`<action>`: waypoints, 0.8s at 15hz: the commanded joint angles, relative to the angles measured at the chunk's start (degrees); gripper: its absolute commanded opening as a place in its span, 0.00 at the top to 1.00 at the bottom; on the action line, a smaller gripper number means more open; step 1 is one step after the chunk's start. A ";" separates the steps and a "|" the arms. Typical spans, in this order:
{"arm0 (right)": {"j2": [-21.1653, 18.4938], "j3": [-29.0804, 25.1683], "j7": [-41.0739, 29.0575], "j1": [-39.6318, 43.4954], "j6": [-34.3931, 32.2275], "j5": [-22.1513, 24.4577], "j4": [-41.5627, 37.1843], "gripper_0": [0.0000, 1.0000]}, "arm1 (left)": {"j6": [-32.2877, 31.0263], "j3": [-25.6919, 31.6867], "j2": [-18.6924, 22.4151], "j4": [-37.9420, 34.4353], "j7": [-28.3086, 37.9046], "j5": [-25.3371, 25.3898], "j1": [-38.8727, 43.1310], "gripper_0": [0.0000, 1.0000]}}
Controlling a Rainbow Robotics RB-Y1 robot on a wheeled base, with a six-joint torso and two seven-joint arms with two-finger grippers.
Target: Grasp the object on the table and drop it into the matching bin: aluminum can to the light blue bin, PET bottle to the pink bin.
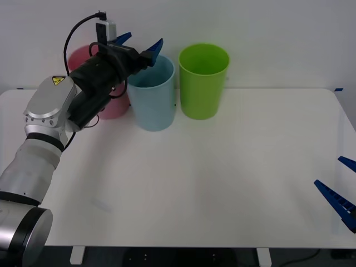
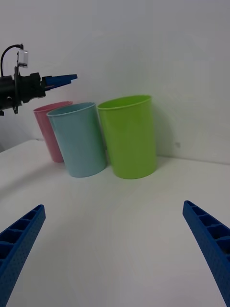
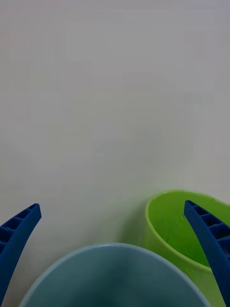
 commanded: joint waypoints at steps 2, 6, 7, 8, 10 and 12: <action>0.00 0.00 0.01 0.00 0.00 0.00 0.00 0.00 | -0.11 0.00 0.68 -7.92 0.38 2.73 6.28 0.00; 0.00 0.00 0.01 0.00 0.00 0.00 0.00 0.00 | -0.20 0.53 3.67 -18.03 0.47 5.45 15.25 0.00; 0.00 0.00 0.01 0.00 0.00 0.00 0.00 0.00 | -0.37 0.61 5.16 -21.11 0.29 7.30 18.24 0.00; 0.00 0.00 0.01 0.00 0.00 0.00 0.00 0.00 | -0.64 0.88 6.39 -23.39 0.21 8.18 20.52 0.00; 0.00 0.00 0.01 0.00 0.00 0.00 0.00 0.00 | -2.57 2.99 8.41 -27.87 0.12 9.41 25.71 0.00; 0.00 0.00 0.01 0.00 0.00 0.00 0.00 0.00 | -6.70 7.03 8.94 -30.69 0.21 8.97 30.19 0.00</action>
